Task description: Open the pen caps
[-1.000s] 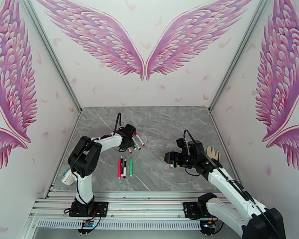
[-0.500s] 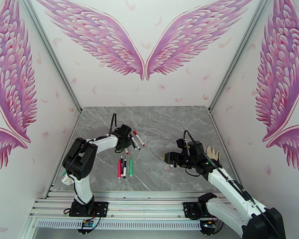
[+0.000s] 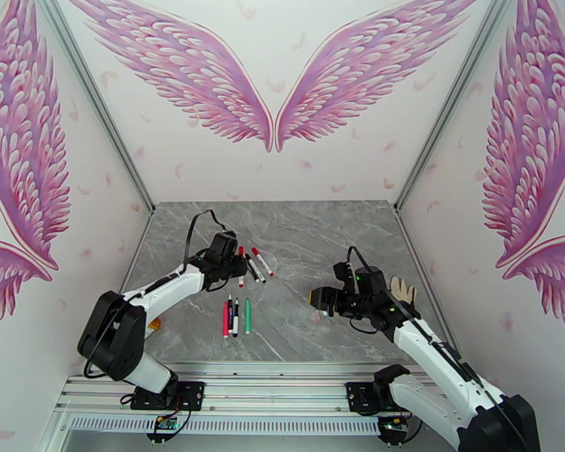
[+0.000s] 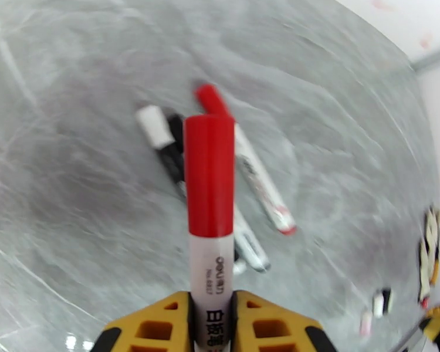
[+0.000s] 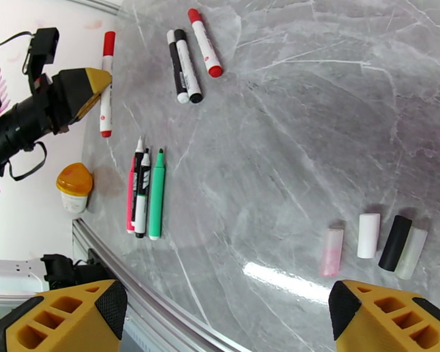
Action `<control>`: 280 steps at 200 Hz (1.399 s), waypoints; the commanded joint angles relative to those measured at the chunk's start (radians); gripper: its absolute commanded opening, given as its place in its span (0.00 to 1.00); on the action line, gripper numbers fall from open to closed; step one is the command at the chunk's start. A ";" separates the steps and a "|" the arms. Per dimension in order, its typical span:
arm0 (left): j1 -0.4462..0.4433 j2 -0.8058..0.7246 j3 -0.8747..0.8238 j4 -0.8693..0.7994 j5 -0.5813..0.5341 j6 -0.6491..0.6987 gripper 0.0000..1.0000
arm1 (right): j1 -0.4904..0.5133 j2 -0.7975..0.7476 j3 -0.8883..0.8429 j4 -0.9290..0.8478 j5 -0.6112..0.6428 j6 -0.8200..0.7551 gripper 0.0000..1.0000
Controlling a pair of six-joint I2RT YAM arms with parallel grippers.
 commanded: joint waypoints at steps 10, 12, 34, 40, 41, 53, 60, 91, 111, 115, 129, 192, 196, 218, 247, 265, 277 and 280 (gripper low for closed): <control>-0.104 -0.106 -0.081 0.074 0.075 0.139 0.22 | 0.008 -0.026 0.026 0.056 -0.051 0.045 0.93; -0.113 -0.111 -0.087 0.078 0.071 0.140 0.22 | 0.008 -0.028 0.025 0.057 -0.049 0.044 0.93; -0.185 -0.141 -0.133 0.119 0.048 0.158 0.22 | 0.008 -0.031 0.016 0.107 -0.047 0.055 0.92; -0.200 -0.145 -0.140 0.132 0.056 0.159 0.22 | 0.009 -0.024 0.014 0.131 -0.061 0.066 0.92; -0.202 -0.146 -0.142 0.136 0.060 0.159 0.22 | 0.009 -0.022 0.013 0.135 -0.063 0.066 0.92; -0.230 -0.151 -0.152 0.159 0.087 0.165 0.22 | 0.009 -0.009 0.011 0.186 -0.096 0.096 0.91; -0.248 -0.153 -0.156 0.168 0.101 0.169 0.22 | 0.009 -0.004 0.012 0.210 -0.110 0.112 0.91; -0.302 -0.151 -0.168 0.208 0.131 0.157 0.22 | 0.015 -0.001 0.027 0.247 -0.108 0.155 0.89; -0.315 -0.149 -0.181 0.237 0.158 0.137 0.21 | 0.020 0.011 0.029 0.272 -0.119 0.181 0.86; -0.318 -0.151 -0.181 0.239 0.155 0.136 0.21 | 0.022 0.014 0.030 0.274 -0.121 0.185 0.85; -0.333 -0.160 -0.191 0.262 0.150 0.127 0.21 | 0.027 0.020 0.034 0.277 -0.121 0.197 0.81; -0.385 -0.163 -0.199 0.294 0.124 0.123 0.21 | 0.080 0.083 0.085 0.285 -0.091 0.213 0.67; -0.387 -0.163 -0.199 0.295 0.124 0.124 0.21 | 0.083 0.089 0.088 0.285 -0.088 0.213 0.67; -0.396 -0.158 -0.192 0.297 0.129 0.122 0.21 | 0.109 0.114 0.107 0.290 -0.081 0.212 0.66; -0.412 -0.157 -0.175 0.293 0.136 0.121 0.20 | 0.130 0.148 0.132 0.253 -0.057 0.201 0.62; -0.420 -0.154 -0.165 0.289 0.140 0.121 0.20 | 0.144 0.160 0.136 0.256 -0.054 0.202 0.61; -0.426 -0.154 -0.166 0.291 0.140 0.117 0.20 | 0.151 0.164 0.139 0.254 -0.047 0.200 0.59; -0.428 -0.154 -0.165 0.293 0.142 0.116 0.20 | 0.152 0.166 0.141 0.254 -0.045 0.201 0.59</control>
